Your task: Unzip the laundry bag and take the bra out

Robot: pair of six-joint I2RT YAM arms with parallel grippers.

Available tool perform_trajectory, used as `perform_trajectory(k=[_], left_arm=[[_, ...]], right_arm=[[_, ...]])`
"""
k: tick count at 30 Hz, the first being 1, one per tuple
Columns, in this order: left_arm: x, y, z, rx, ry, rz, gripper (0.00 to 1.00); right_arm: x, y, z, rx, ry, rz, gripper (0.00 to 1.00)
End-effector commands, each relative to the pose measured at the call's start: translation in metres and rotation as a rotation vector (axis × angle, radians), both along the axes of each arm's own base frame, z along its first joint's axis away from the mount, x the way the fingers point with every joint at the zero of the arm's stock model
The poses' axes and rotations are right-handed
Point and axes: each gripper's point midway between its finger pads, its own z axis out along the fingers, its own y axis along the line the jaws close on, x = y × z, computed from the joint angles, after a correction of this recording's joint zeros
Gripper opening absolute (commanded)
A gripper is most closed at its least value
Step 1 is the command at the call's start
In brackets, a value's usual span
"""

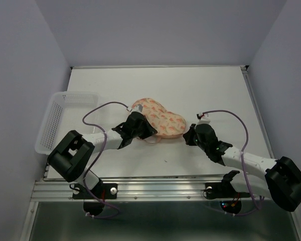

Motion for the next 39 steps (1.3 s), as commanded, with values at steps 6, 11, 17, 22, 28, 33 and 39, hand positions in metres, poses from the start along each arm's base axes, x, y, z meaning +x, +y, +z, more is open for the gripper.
perform_trajectory(k=[6,11,17,22,28,33,39], left_arm=[[0.026,0.063,-0.013,0.193,-0.030,0.061,0.05],[0.048,0.033,0.001,0.121,-0.046,0.010,0.35],[0.055,0.012,0.040,0.021,-0.098,0.026,0.99],[0.017,-0.004,0.055,-0.056,-0.099,0.034,0.99],[-0.018,-0.037,0.045,-0.172,-0.009,0.039,0.98],[-0.021,-0.047,0.025,-0.145,0.023,0.072,0.96],[-0.032,-0.038,0.009,-0.141,0.076,0.118,0.95]], right_arm=[[-0.007,-0.013,0.005,-0.010,-0.017,0.015,0.01],[-0.015,0.009,0.003,0.036,0.007,0.138,0.01],[-0.015,0.026,0.001,0.087,0.015,0.170,0.01],[-0.011,0.039,0.005,0.118,0.012,0.189,0.01],[-0.011,0.061,0.005,0.134,0.015,0.231,0.01],[-0.006,0.068,0.012,0.136,-0.003,0.237,0.01],[-0.002,0.071,0.016,0.138,-0.011,0.242,0.01]])
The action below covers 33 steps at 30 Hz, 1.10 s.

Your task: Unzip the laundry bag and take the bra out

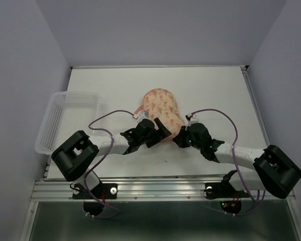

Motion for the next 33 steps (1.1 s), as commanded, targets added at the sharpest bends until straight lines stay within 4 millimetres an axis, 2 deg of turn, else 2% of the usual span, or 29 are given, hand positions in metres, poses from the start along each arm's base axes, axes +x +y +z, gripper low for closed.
perform_trajectory(k=[1,6,9,10,11,13,18,21,22,23,24,27,28,29,31,33], left_arm=[[-0.003,0.008,0.006,-0.040,-0.008,0.062,0.95],[-0.006,0.023,0.002,-0.035,-0.006,0.118,0.95],[-0.001,0.013,0.001,-0.023,-0.009,0.101,0.95],[0.003,0.006,0.007,-0.037,-0.015,0.093,0.95],[0.004,0.003,0.000,-0.027,-0.003,0.085,0.95],[0.010,-0.002,0.002,-0.037,-0.007,0.094,0.93],[0.023,-0.006,0.003,-0.034,-0.037,0.122,0.87],[0.023,-0.005,-0.004,-0.019,-0.023,0.125,0.67],[0.021,-0.002,-0.006,-0.014,-0.017,0.128,0.49],[0.021,-0.002,-0.006,-0.016,-0.017,0.129,0.41],[0.020,0.001,-0.007,-0.012,-0.015,0.128,0.25],[0.015,0.008,-0.004,-0.006,-0.023,0.121,0.00],[0.013,0.013,-0.005,0.004,-0.022,0.121,0.00],[0.014,0.016,0.002,0.001,-0.042,0.119,0.00],[0.009,0.026,-0.001,0.035,-0.044,0.108,0.00],[0.011,0.036,0.008,0.048,-0.065,0.110,0.00]], right_arm=[[0.015,0.016,0.026,0.061,-0.071,0.007,0.01],[0.012,0.014,0.020,0.056,-0.059,0.006,0.01],[0.011,0.014,0.019,0.059,-0.058,0.006,0.01],[0.011,0.014,0.019,0.063,-0.059,0.007,0.01],[0.010,0.015,0.018,0.066,-0.053,0.009,0.01],[0.010,0.016,0.018,0.068,-0.051,0.014,0.01],[0.007,0.016,0.016,0.060,-0.050,0.021,0.01],[0.009,0.010,0.016,0.037,-0.069,0.003,0.01],[0.010,0.009,0.017,0.032,-0.077,0.001,0.01],[0.010,0.007,0.018,0.025,-0.078,-0.004,0.01],[0.012,0.004,0.021,0.023,-0.092,-0.021,0.01],[0.017,-0.009,0.025,-0.007,-0.128,-0.080,0.01],[0.018,-0.013,0.025,-0.017,-0.136,-0.092,0.01],[0.018,-0.018,0.022,-0.037,-0.138,-0.106,0.01],[0.021,-0.027,0.027,-0.053,-0.159,-0.150,0.01],[0.022,-0.037,0.025,-0.074,-0.156,-0.184,0.01]])
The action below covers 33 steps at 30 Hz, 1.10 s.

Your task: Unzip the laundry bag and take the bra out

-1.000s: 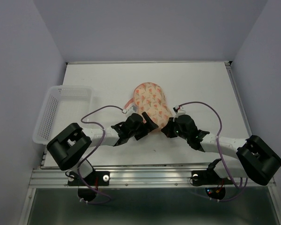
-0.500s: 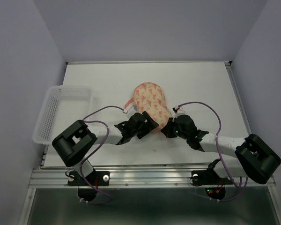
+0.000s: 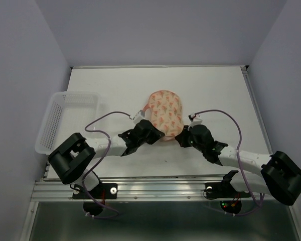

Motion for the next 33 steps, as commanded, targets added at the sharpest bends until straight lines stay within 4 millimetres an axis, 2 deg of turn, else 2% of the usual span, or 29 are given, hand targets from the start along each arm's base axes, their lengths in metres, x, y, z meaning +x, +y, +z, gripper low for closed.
perform_trajectory(k=[1,4,7,11,16,18,21,22,24,25,26,28,29,33], left_arm=[[-0.002,0.036,0.001,0.116,-0.042,0.001,0.00],[-0.005,0.061,0.009,0.116,-0.063,0.016,0.00],[-0.010,0.073,0.008,0.115,-0.069,-0.017,0.00],[-0.029,0.072,0.004,0.120,-0.064,-0.167,0.00],[-0.048,0.082,-0.015,0.175,-0.034,-0.244,0.00],[-0.043,0.091,-0.020,0.194,-0.025,-0.219,0.00],[-0.031,0.091,-0.021,0.190,-0.036,-0.200,0.00],[-0.026,0.090,-0.021,0.189,-0.042,-0.193,0.05],[-0.014,0.083,-0.019,0.193,-0.042,-0.187,0.24],[-0.008,0.077,-0.011,0.178,-0.055,-0.185,0.53],[-0.006,0.072,-0.007,0.152,-0.049,-0.184,0.71],[-0.002,0.065,0.006,0.112,-0.074,-0.170,0.99],[-0.001,0.060,0.018,0.092,-0.096,-0.165,0.99],[-0.005,0.049,0.030,0.049,-0.094,-0.126,0.99]], right_arm=[[0.020,-0.034,0.011,-0.059,-0.086,-0.161,0.01],[0.021,-0.053,0.007,-0.068,-0.075,-0.230,0.01],[0.023,-0.072,0.002,-0.063,-0.053,-0.286,0.01],[0.027,-0.086,0.000,-0.039,-0.029,-0.328,0.01],[0.031,-0.084,0.007,-0.043,-0.043,-0.306,0.01],[0.031,-0.079,0.010,-0.041,-0.047,-0.274,0.01],[0.027,-0.067,0.010,-0.039,-0.047,-0.184,0.01],[0.023,-0.060,0.008,-0.027,-0.036,-0.139,0.01],[0.019,-0.053,0.004,-0.020,-0.022,-0.094,0.01],[0.014,-0.048,0.001,-0.009,-0.006,-0.058,0.01],[0.013,-0.047,-0.002,-0.002,0.002,-0.056,0.01],[0.007,-0.041,-0.005,0.023,0.019,-0.024,0.01],[0.002,-0.037,-0.008,0.035,0.033,-0.010,0.01],[0.000,-0.025,-0.005,0.068,0.025,0.020,0.01]])
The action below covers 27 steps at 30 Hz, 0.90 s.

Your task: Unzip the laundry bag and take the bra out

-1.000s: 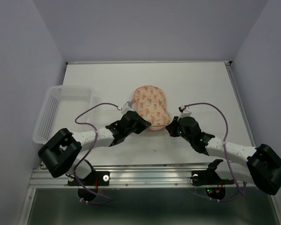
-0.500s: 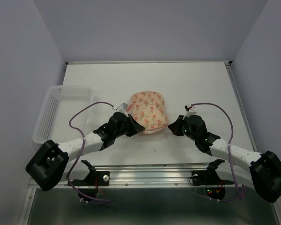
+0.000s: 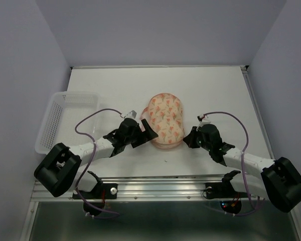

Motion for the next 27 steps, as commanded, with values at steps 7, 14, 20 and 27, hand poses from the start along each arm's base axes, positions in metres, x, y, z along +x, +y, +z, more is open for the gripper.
perform_trajectory(k=[7,14,20,27], left_arm=[[-0.004,-0.051,0.033,-0.145,-0.011,0.031,0.99],[0.001,-0.062,0.015,-0.119,0.021,0.039,0.99],[0.001,-0.064,0.008,-0.110,0.028,0.034,0.92],[0.009,-0.049,0.000,-0.050,0.012,0.075,0.01]], right_arm=[[0.000,0.043,0.016,0.063,-0.039,0.093,0.01],[-0.010,0.077,0.021,0.062,-0.047,0.166,0.01],[-0.013,0.085,0.023,0.066,-0.050,0.186,0.01],[-0.007,0.068,0.018,-0.003,-0.071,0.119,0.01]])
